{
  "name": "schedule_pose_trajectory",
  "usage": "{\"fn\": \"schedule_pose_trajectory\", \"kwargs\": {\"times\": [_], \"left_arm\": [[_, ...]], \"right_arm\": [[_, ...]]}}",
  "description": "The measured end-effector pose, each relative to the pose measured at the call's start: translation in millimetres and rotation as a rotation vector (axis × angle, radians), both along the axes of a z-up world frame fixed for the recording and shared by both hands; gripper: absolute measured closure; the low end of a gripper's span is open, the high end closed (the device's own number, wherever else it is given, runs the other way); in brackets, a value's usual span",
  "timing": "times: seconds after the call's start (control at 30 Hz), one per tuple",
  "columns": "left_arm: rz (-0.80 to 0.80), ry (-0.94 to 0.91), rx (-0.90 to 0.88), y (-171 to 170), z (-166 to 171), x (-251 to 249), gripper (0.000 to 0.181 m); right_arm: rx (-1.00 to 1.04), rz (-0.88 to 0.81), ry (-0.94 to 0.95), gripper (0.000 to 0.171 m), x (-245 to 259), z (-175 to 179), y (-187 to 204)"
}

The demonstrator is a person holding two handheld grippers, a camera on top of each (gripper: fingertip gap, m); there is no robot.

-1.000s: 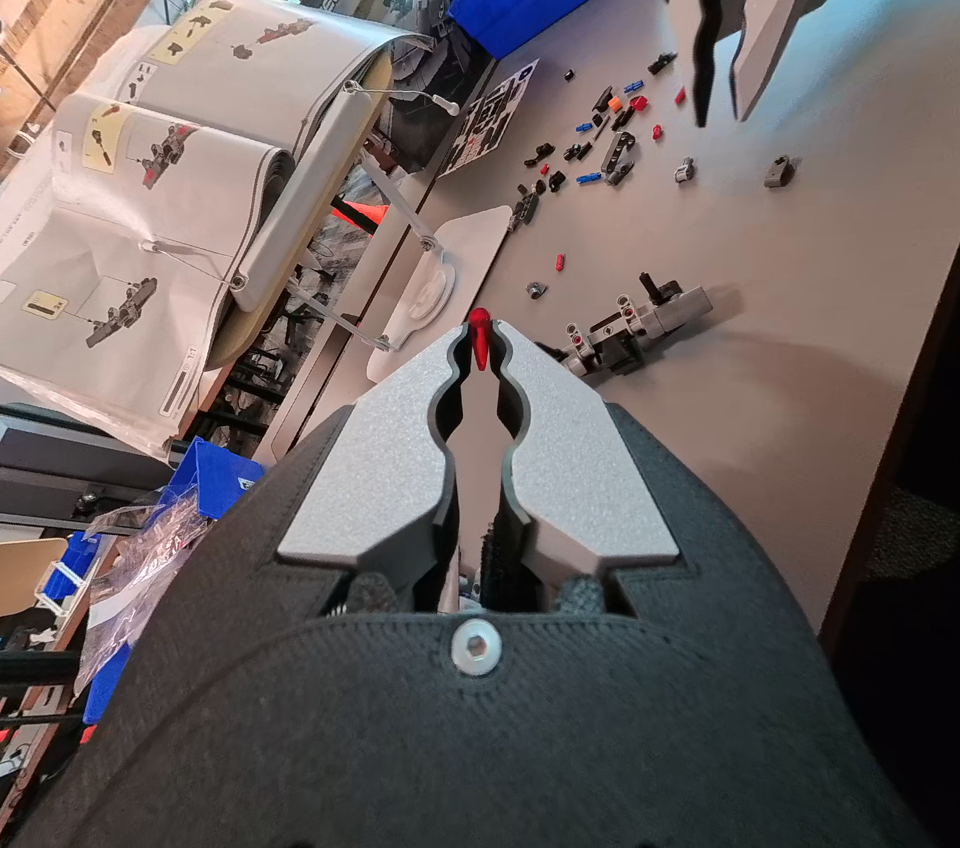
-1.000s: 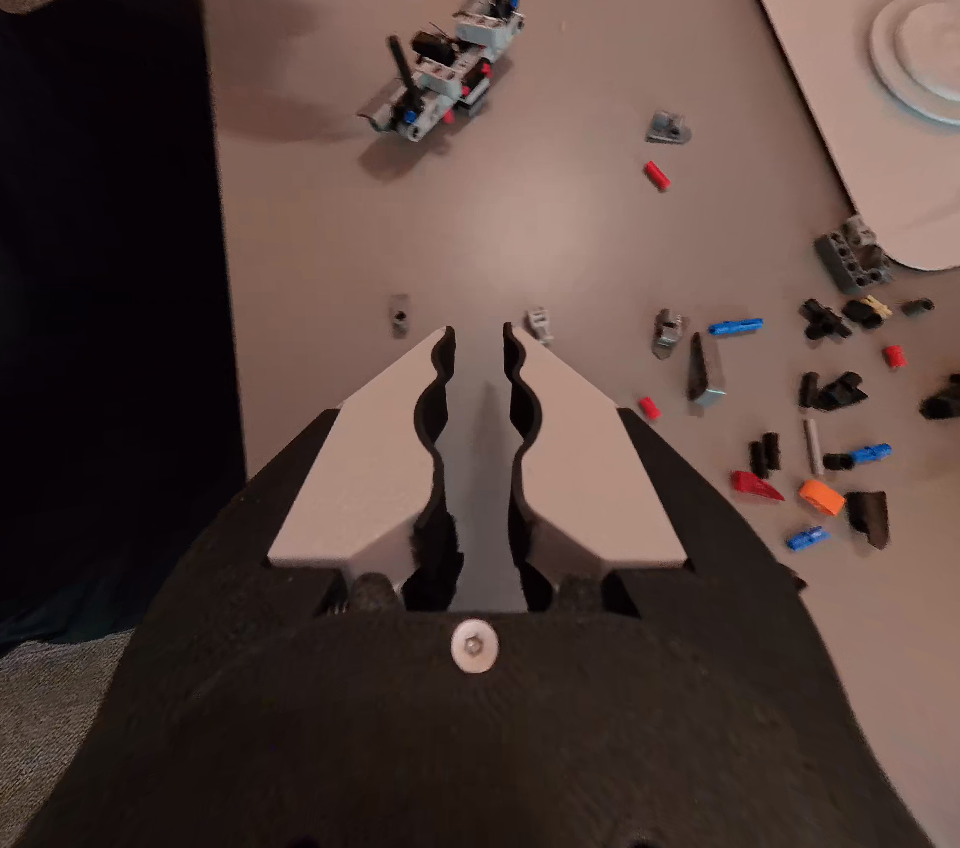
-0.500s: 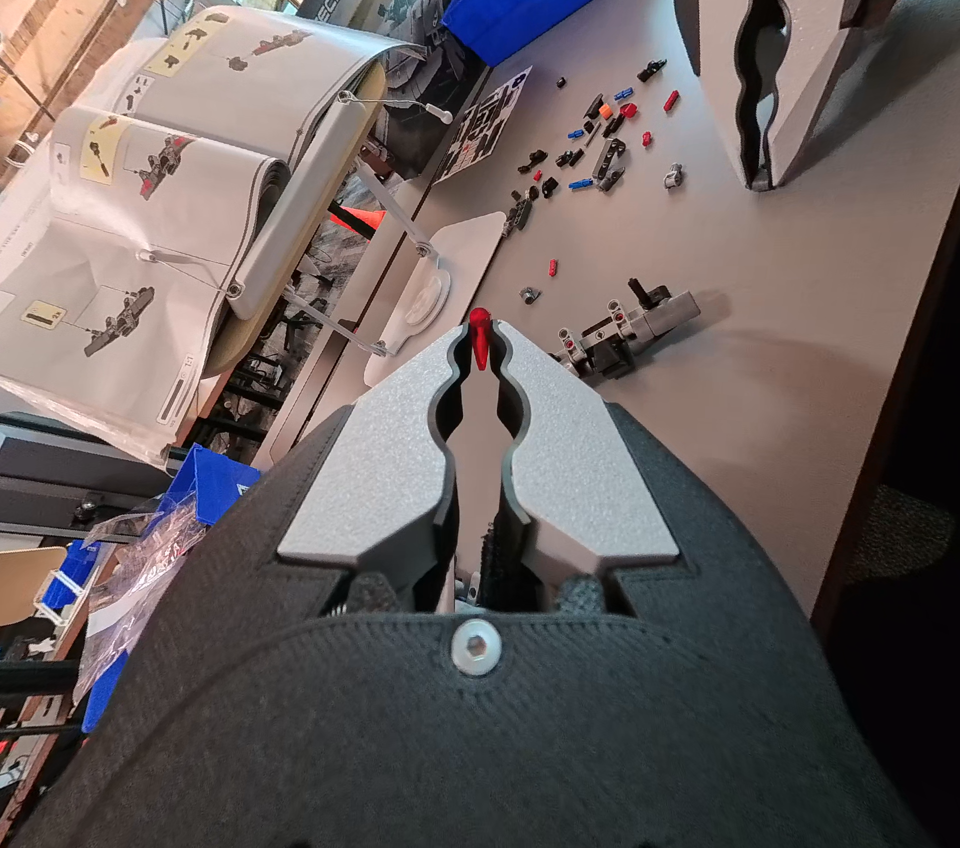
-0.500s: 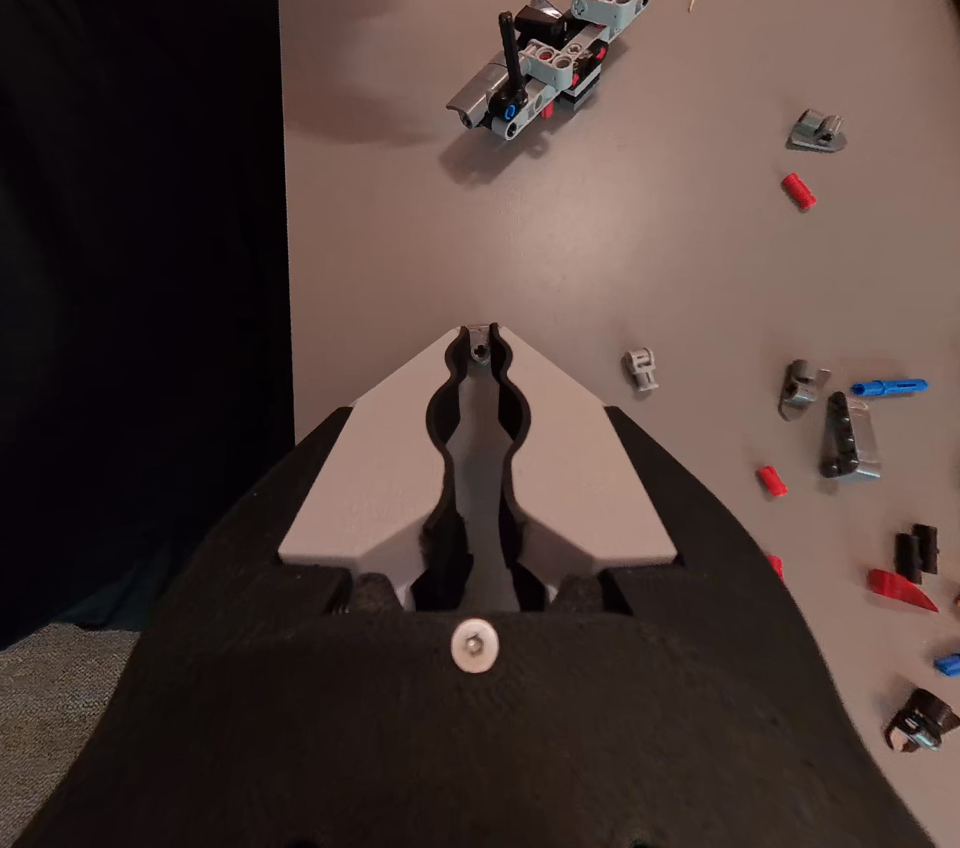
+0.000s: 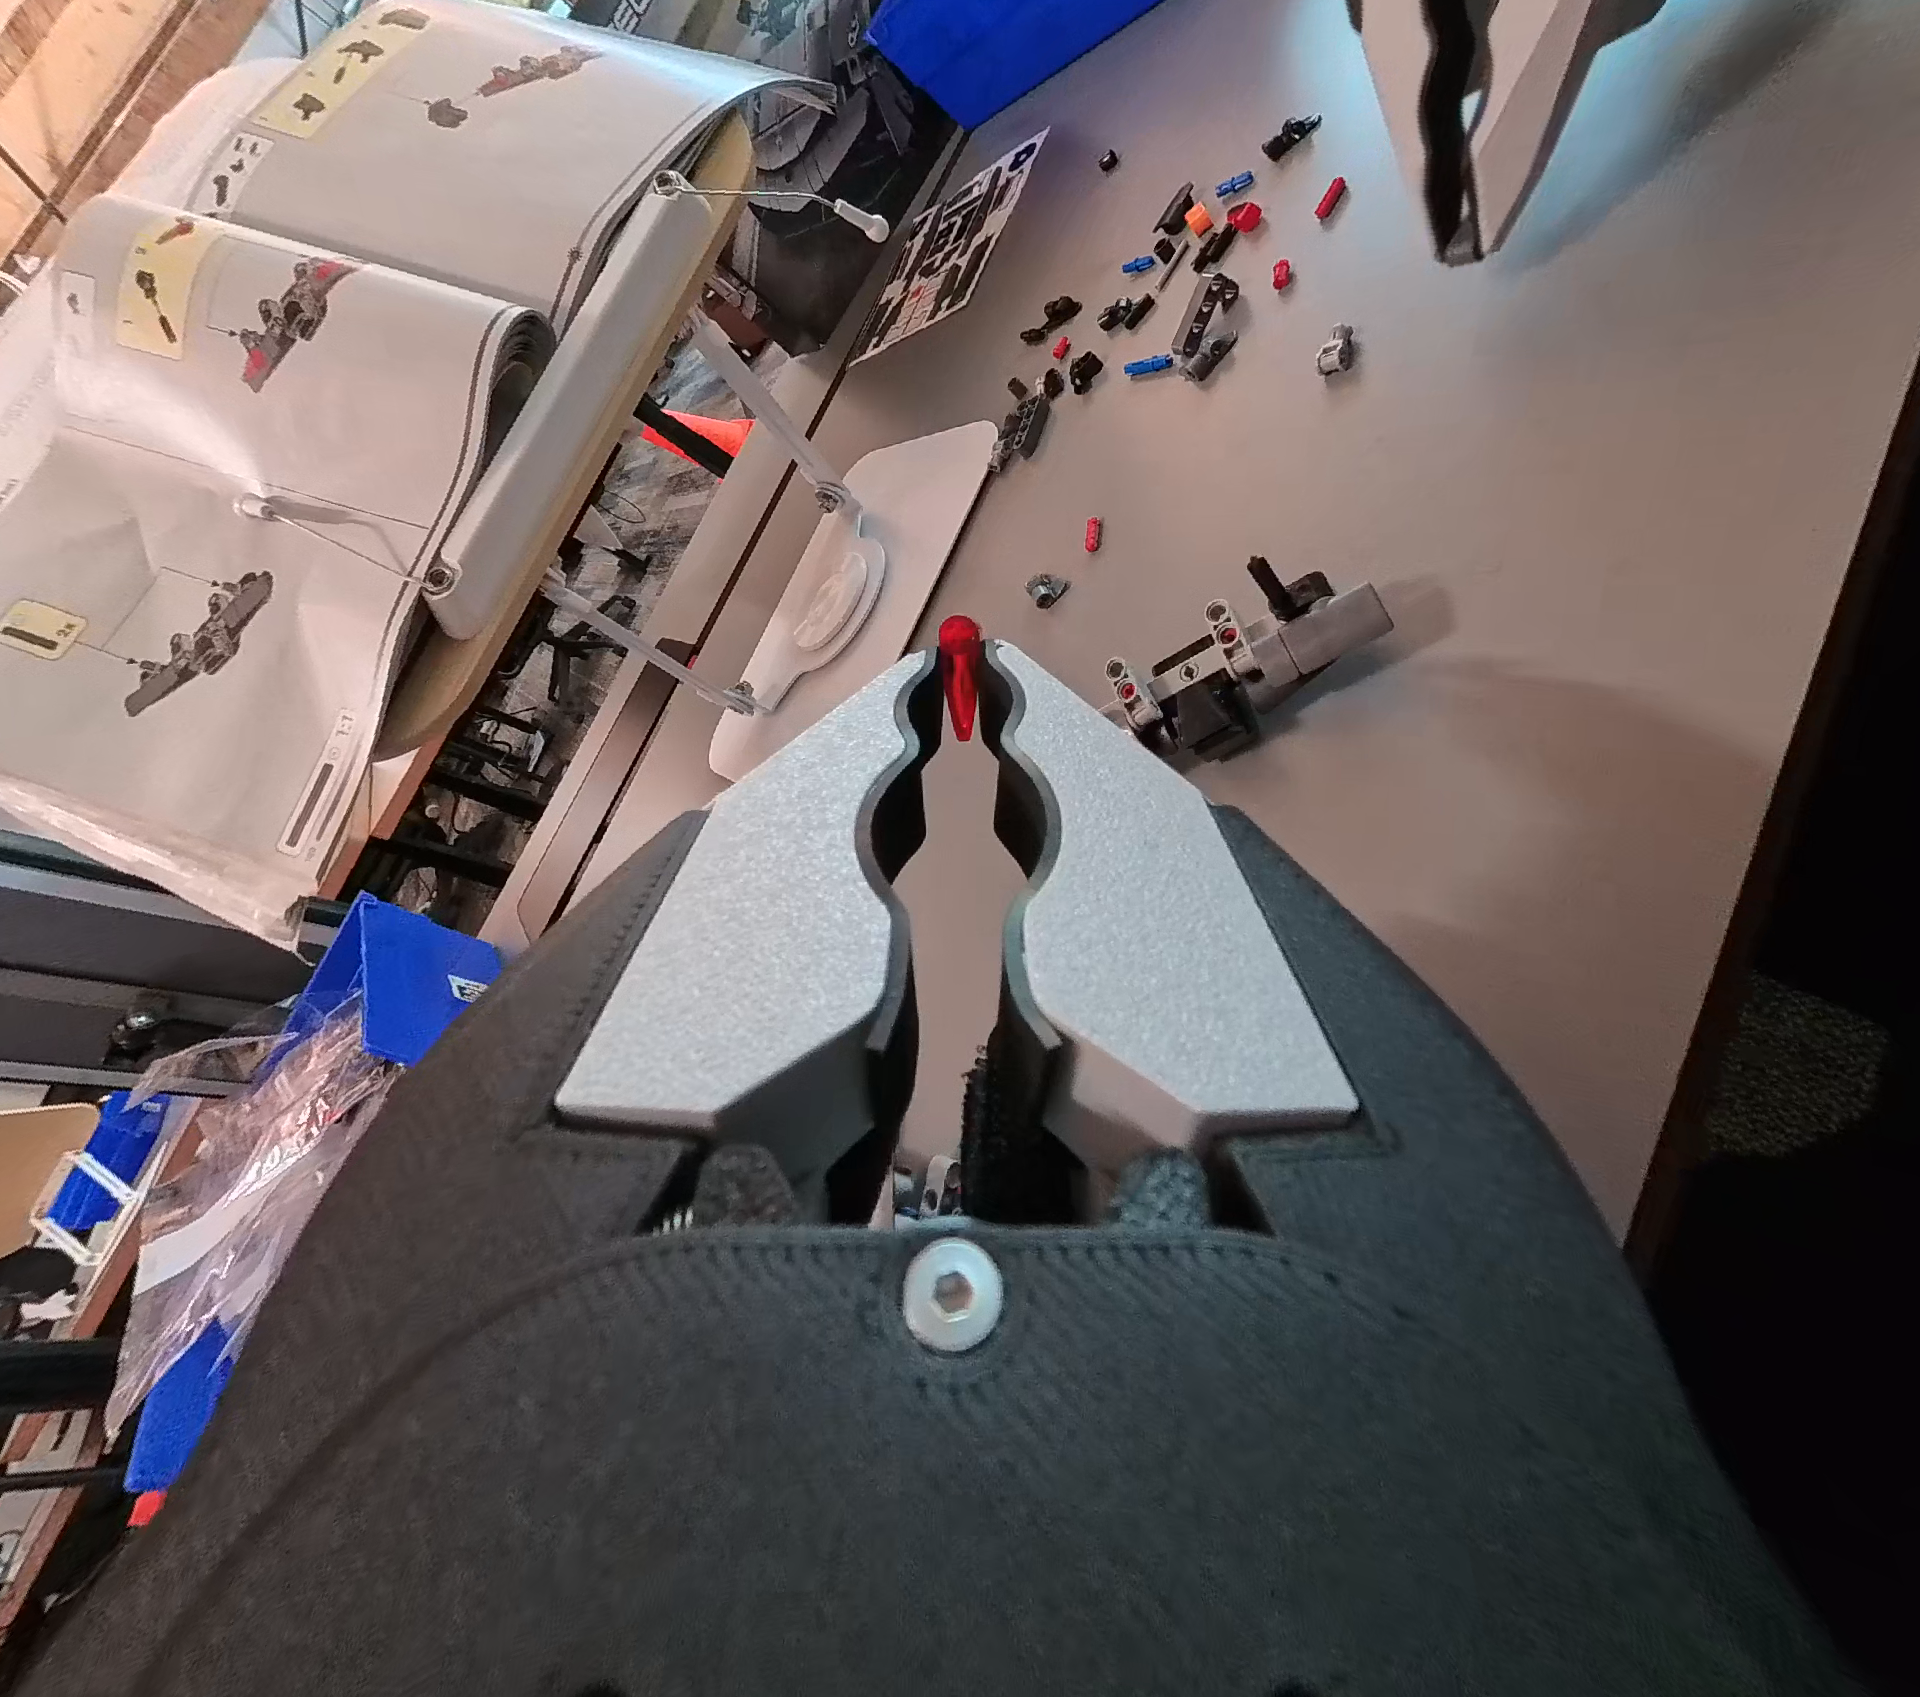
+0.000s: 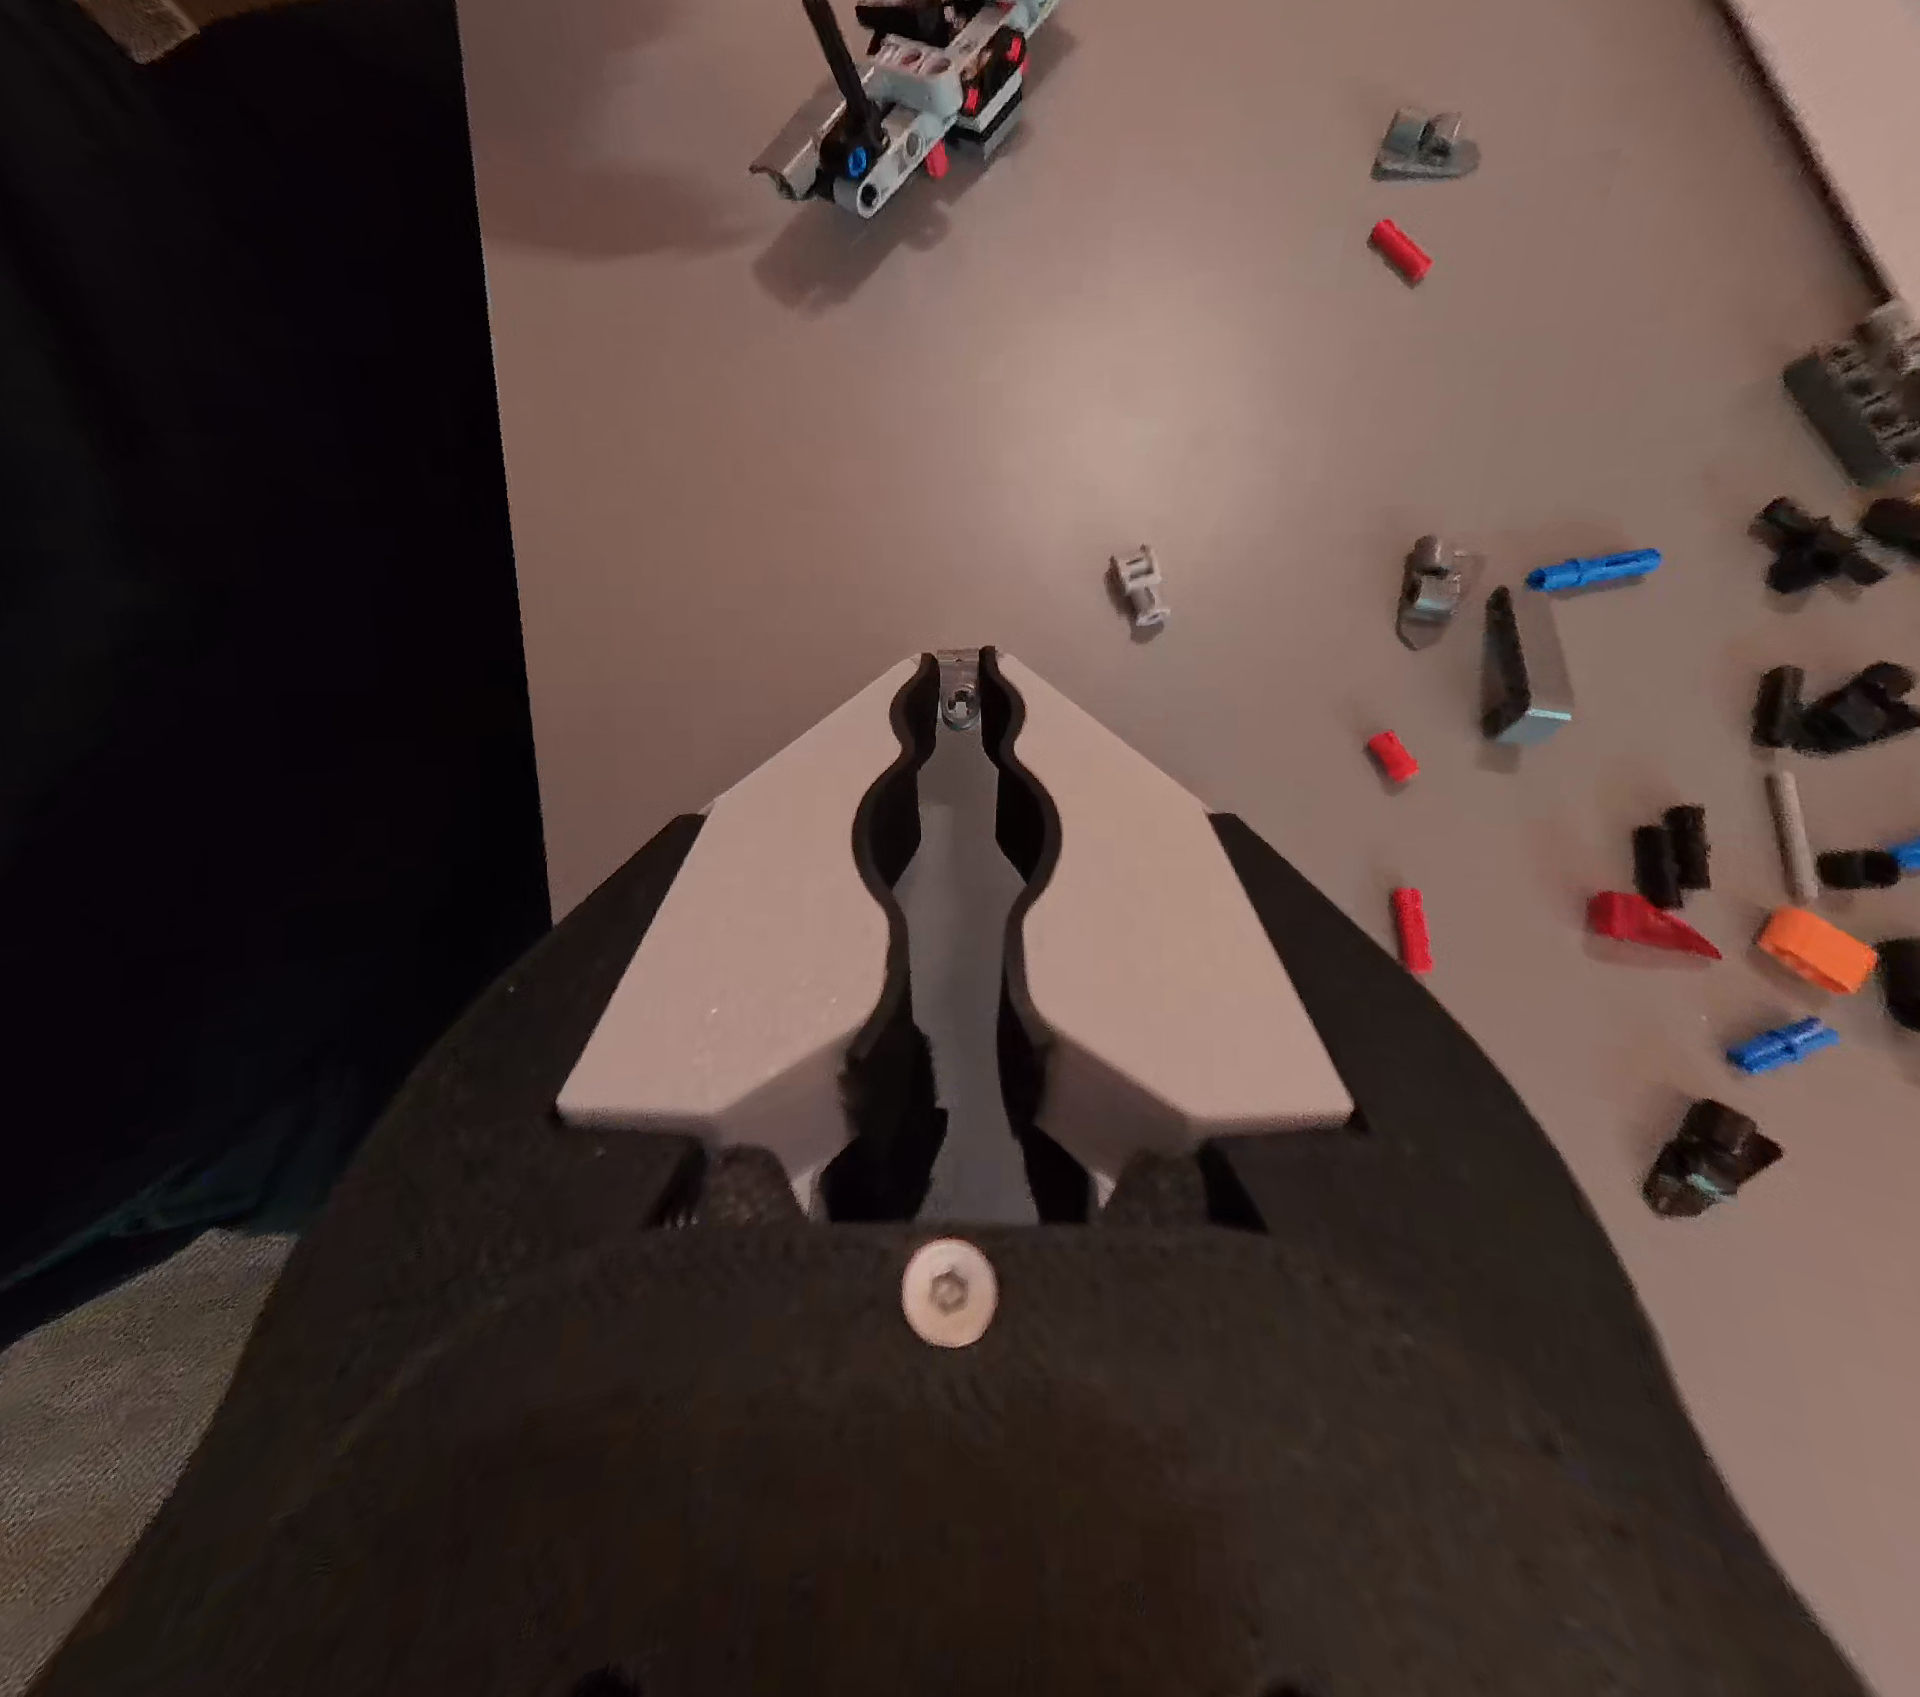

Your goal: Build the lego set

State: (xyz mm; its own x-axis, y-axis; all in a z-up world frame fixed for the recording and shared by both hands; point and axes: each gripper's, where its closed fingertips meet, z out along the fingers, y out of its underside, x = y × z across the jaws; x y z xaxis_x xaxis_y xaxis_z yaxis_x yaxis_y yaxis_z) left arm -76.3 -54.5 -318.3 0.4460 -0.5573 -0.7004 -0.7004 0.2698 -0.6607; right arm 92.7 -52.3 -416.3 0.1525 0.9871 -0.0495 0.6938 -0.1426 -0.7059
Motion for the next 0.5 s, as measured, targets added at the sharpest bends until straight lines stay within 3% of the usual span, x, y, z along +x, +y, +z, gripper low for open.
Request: {"fn": "schedule_pose_trajectory", "kwargs": {"times": [0.03, 0.5], "left_arm": [[-0.001, 0.0, -0.001, 0.0, -0.3, 0.4, 0.177], [-0.005, -0.001, -0.01, 1.5, -2.5, 2.7, 0.177]], "right_arm": [[-0.022, 0.008, -0.012, 0.166, 2.7, -1.8, -1.9], [-0.013, 0.008, 0.058, 0.166, -21.0, 12.4, 13.1]]}}
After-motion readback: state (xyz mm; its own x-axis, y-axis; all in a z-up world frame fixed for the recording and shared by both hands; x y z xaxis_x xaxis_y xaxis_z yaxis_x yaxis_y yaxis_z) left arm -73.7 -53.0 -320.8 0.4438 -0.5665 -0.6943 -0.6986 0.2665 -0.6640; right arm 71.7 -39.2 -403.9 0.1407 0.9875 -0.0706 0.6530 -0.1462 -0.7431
